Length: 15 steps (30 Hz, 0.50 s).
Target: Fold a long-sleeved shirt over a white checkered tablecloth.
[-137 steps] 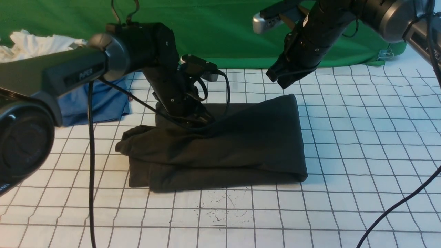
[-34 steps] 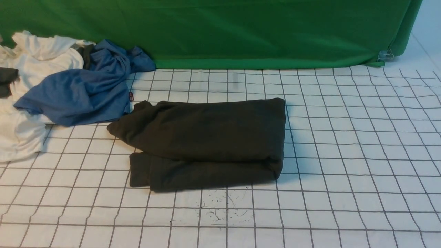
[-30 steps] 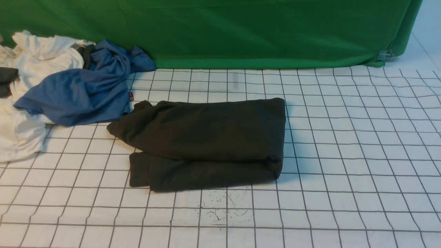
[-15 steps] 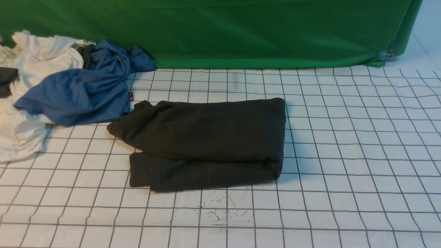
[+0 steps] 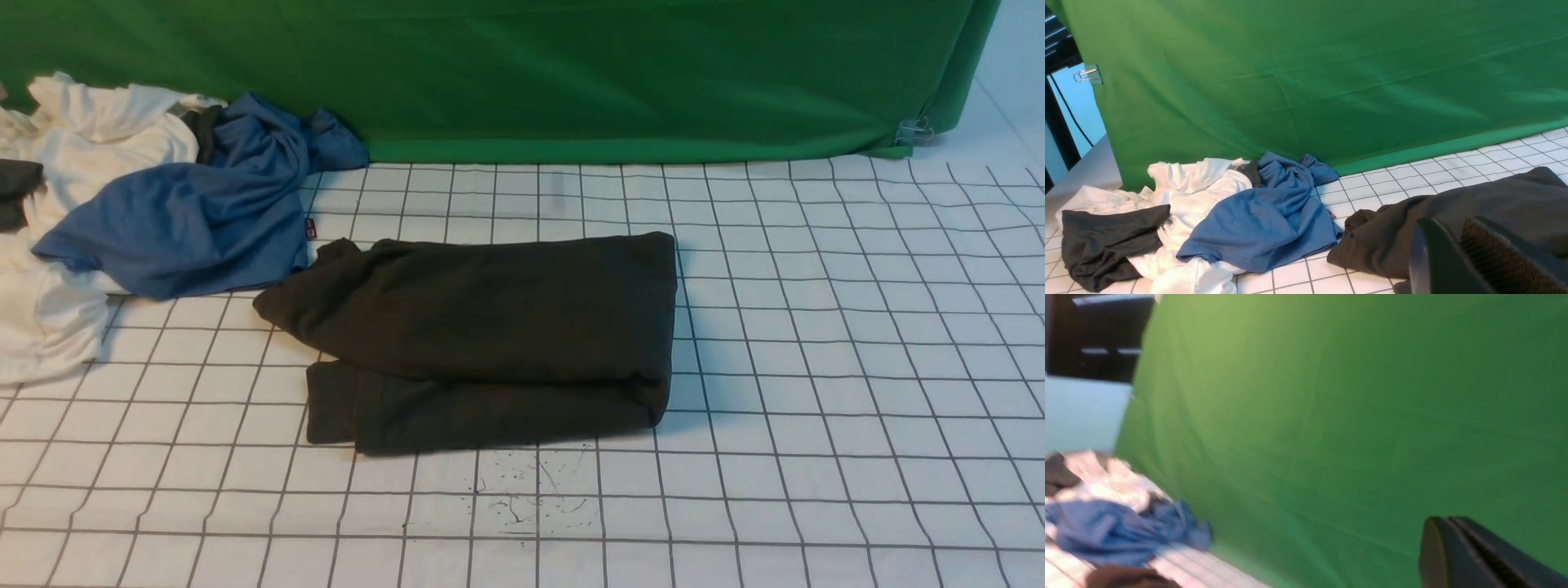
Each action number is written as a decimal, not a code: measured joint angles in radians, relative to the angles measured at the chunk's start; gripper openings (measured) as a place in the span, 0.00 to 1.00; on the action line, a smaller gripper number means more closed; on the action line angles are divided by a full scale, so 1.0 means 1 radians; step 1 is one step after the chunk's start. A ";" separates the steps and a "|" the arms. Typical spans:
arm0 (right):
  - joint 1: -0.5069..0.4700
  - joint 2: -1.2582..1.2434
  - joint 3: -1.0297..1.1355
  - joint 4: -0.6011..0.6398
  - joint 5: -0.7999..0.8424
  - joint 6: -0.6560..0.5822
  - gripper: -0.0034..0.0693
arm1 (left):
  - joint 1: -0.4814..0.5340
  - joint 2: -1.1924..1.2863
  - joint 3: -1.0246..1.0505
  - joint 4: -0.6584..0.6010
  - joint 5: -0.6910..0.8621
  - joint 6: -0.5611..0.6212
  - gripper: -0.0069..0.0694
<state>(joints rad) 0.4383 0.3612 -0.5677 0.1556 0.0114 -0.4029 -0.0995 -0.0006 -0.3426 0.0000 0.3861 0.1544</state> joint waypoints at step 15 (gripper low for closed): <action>-0.425 -0.306 0.568 -0.258 0.062 0.486 0.07 | 0.000 0.000 0.000 0.000 0.000 0.000 0.17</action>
<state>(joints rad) 0.0132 0.0555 0.0007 -0.1019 0.0732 0.0834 -0.0995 -0.0006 -0.3426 0.0000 0.3861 0.1544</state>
